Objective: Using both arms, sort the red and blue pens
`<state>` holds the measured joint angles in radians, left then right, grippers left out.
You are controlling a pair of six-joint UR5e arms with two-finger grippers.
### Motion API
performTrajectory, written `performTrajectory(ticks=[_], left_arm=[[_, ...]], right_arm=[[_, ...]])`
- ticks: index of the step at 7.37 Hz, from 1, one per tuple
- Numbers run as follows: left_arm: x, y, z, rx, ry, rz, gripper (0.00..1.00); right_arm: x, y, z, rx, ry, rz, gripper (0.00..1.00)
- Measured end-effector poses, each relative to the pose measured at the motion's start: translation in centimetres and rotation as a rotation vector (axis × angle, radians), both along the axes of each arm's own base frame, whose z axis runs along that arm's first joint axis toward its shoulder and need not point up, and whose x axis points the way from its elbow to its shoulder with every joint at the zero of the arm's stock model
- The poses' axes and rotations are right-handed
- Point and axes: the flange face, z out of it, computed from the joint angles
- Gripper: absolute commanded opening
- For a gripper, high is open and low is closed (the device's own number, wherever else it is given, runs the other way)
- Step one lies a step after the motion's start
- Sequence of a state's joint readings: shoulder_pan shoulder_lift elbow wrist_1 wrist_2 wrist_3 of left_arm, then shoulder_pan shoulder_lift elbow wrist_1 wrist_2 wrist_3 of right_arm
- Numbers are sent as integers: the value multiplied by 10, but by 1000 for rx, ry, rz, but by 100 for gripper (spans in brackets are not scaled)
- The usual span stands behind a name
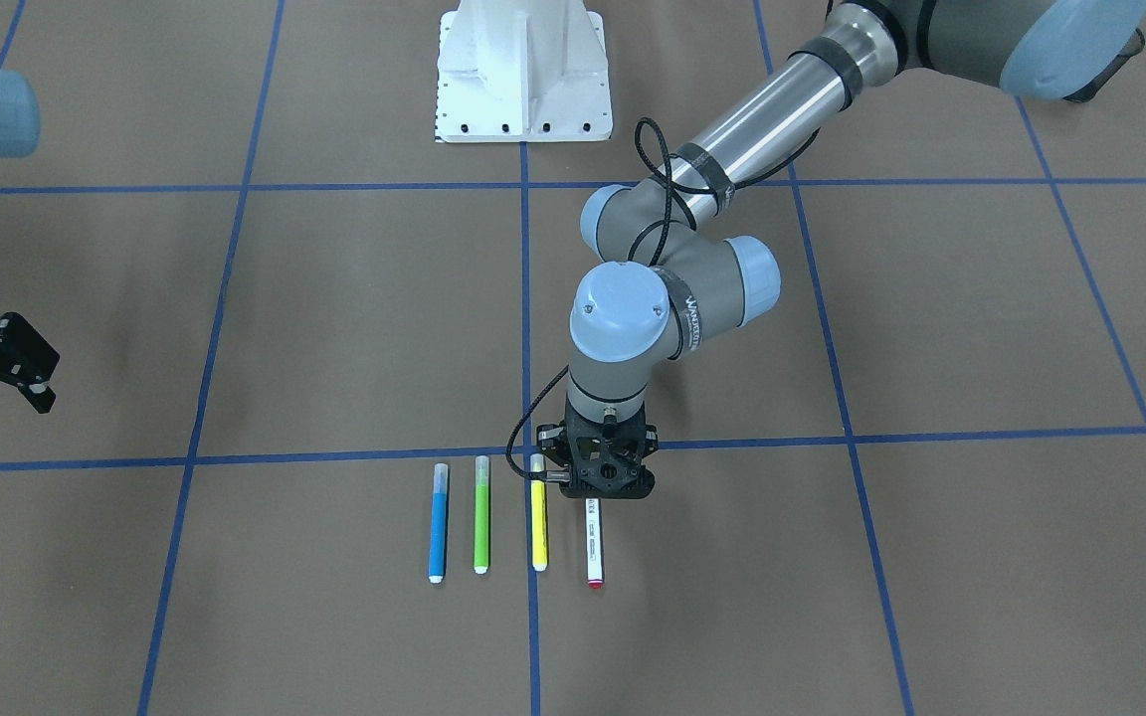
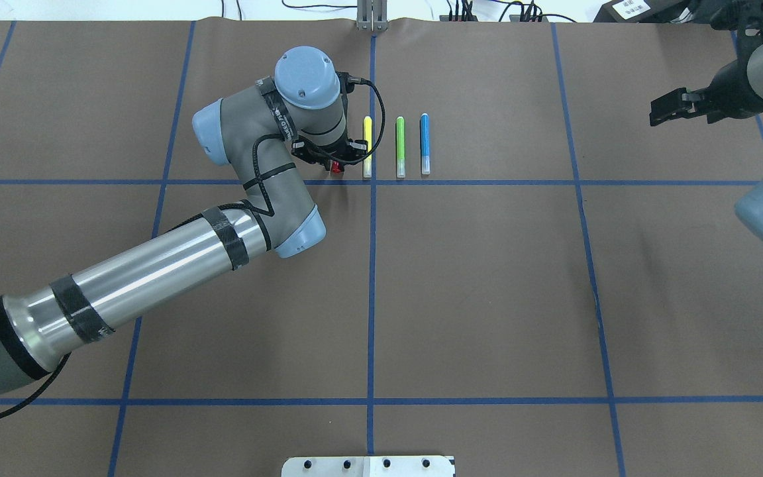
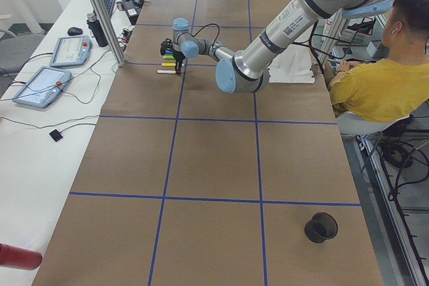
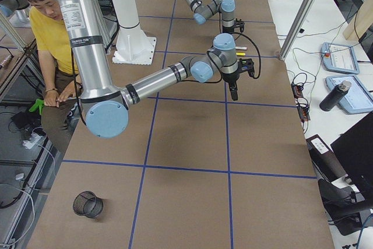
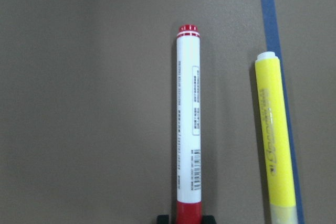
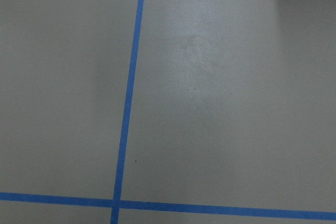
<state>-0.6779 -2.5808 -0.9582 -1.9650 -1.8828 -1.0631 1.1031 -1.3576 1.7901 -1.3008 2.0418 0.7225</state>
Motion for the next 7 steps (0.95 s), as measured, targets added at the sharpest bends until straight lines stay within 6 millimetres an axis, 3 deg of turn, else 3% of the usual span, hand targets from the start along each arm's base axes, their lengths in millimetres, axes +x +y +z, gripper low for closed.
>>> performTrajectory(ticks=[2, 4, 7], left_arm=[[-3, 1, -9, -5, 16, -19, 0], [-13, 5, -36, -6, 64, -49, 0], [-48, 23, -64, -22, 71, -55, 0]], right_arm=[[0, 0, 0, 0, 0, 0, 100], [0, 0, 1, 0, -1, -1, 100], [0, 1, 1, 0, -1, -1, 100]])
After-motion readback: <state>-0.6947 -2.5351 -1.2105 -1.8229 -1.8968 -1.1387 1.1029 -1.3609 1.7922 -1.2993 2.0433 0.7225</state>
